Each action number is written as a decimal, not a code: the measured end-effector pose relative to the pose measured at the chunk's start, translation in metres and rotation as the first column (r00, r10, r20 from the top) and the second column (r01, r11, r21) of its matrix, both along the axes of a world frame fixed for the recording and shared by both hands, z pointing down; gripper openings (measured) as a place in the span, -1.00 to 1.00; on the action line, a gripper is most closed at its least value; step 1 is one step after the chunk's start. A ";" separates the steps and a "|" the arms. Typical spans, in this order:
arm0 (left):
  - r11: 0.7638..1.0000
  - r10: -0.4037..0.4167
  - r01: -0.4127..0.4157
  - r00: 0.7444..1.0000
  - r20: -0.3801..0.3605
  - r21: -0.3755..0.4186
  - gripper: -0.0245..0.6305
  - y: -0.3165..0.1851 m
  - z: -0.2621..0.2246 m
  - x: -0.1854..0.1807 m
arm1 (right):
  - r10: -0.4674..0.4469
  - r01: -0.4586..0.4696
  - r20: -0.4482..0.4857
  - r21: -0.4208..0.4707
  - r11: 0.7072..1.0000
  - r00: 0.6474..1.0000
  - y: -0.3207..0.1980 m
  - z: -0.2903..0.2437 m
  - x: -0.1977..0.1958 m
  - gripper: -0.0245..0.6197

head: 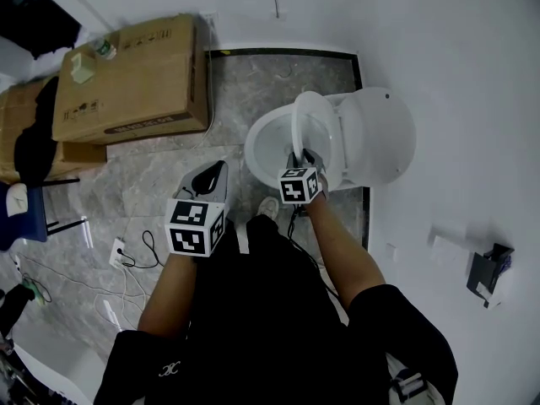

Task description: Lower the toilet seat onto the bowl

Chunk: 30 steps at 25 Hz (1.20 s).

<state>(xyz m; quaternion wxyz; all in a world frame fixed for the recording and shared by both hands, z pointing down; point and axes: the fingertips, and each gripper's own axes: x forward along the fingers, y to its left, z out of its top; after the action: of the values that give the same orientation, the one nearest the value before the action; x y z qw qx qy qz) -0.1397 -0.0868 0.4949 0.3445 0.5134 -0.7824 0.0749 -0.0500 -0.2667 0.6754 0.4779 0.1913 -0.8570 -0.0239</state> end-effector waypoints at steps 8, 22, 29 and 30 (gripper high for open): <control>1.000 0.017 -0.018 0.999 -0.049 -0.019 -0.90 0.018 0.031 -0.014 | -0.013 0.012 -0.043 -0.016 1.000 0.999 0.026 0.029 -0.012 -0.46; 0.990 0.117 -0.126 0.985 -0.130 -0.063 -0.90 0.039 0.106 -0.045 | -0.007 0.003 -0.132 -0.033 0.999 0.991 0.070 0.101 -0.037 -0.36; 0.982 0.167 -0.180 0.970 -0.179 -0.061 -0.90 0.047 0.150 -0.070 | 0.023 -0.033 -0.167 -0.058 0.998 0.986 0.087 0.146 -0.043 -0.28; 0.980 0.173 -0.187 0.967 -0.187 -0.060 -0.90 0.048 0.157 -0.073 | 0.024 -0.035 -0.166 -0.064 0.997 0.986 0.088 0.152 -0.044 -0.26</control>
<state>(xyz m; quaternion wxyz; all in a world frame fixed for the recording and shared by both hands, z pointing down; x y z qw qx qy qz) -0.2126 -0.0386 0.6517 0.4255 0.5733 -0.6945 0.0892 -0.0940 -0.1784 0.8271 0.5534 0.1856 -0.8120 -0.0038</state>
